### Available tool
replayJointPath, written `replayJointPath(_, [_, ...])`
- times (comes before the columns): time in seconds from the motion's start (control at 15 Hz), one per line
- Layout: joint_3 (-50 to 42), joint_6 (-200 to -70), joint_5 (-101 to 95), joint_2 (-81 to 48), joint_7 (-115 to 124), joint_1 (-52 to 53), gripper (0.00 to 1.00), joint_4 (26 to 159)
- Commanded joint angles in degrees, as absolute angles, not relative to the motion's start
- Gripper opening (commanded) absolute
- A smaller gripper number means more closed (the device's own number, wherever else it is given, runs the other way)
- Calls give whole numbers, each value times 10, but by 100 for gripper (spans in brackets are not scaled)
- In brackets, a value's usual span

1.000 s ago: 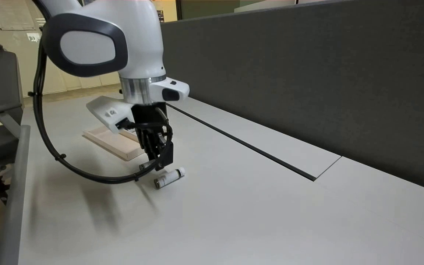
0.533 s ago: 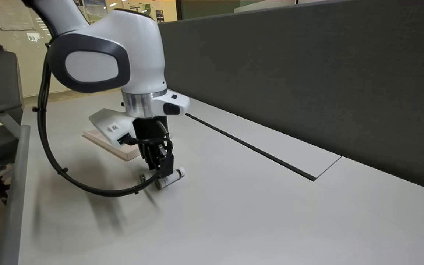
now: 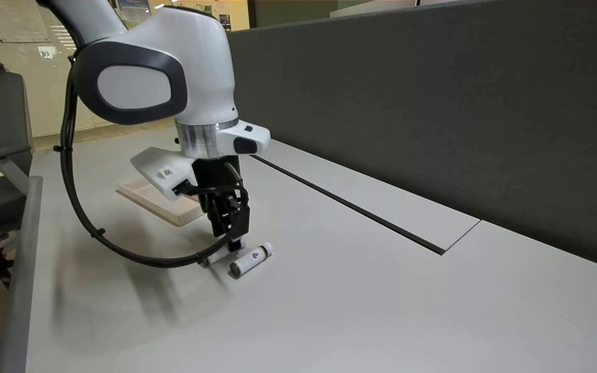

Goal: Pick up one object and put it on the table

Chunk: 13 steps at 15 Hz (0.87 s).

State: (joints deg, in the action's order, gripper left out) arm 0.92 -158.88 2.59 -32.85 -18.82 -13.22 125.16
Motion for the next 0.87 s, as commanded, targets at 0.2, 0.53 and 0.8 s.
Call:
replayJointPath(0.2, [21, -1556, 27, -271, -181, -135, 100, 1259])
replayJointPath(0.53, [20, -1473, 38, -214, -190, -132, 100, 1269])
replayJointPath(0.8, [15, -1478, 38, -226, -194, -125, 100, 1256])
